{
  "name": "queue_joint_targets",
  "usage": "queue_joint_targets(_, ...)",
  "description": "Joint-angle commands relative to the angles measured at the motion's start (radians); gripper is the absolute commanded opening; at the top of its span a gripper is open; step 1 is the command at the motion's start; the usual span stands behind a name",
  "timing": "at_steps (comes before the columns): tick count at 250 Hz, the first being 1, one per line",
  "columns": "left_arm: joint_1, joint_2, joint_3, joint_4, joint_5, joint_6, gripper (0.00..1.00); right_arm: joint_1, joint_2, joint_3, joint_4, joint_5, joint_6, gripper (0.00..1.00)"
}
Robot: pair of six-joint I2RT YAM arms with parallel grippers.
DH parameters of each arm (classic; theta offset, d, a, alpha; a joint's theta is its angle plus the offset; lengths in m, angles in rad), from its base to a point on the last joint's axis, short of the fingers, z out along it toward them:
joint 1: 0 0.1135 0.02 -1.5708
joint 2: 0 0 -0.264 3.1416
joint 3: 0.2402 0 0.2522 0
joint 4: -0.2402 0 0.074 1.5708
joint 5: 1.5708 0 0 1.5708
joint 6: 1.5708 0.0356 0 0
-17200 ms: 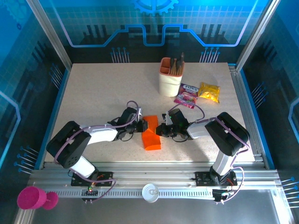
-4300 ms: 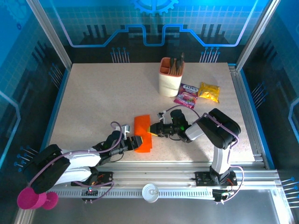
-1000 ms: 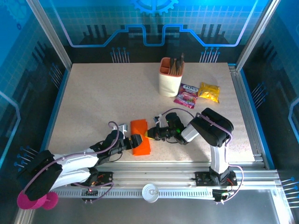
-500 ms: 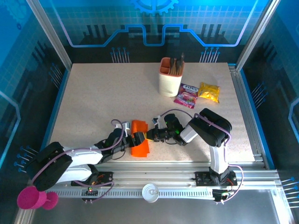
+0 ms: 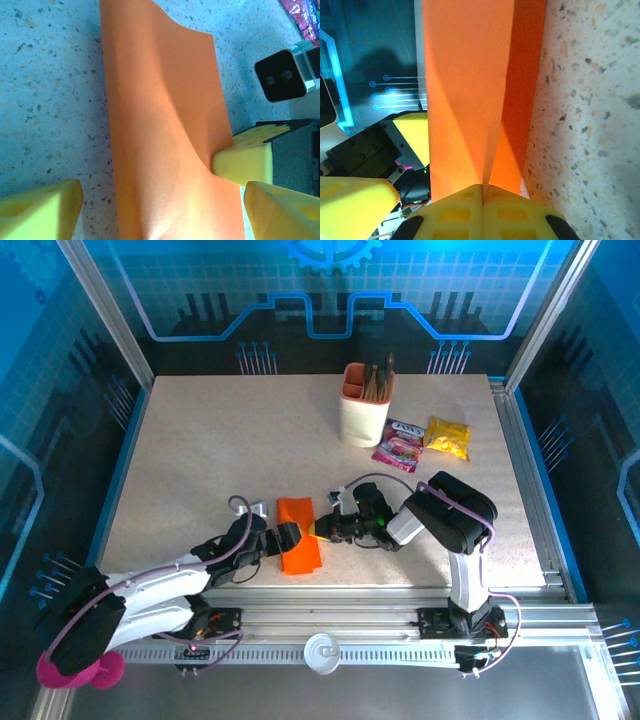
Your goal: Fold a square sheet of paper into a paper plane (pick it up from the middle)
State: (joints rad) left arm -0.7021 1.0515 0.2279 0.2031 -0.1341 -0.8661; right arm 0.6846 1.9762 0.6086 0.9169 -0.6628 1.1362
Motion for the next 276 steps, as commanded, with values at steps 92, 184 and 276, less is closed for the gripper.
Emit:
queue_joint_targets(92, 0.007, 0.049, -0.03, 0.147, 0.122, 0.015, 0.65, -0.009, -0.09, -0.004, -0.064, 0.0, -0.041, 0.34)
queue_joint_targets(184, 0.004, 0.343, -0.003, 0.5, 0.18, -0.024, 0.57, -0.12, -0.373, -0.032, -0.448, 0.061, -0.207, 0.51)
queue_joint_targets(276, -0.025, 0.536, -0.012, 0.725, 0.131, -0.1, 0.59, -0.135, -0.677, 0.07, -1.021, 0.247, -0.454, 0.55)
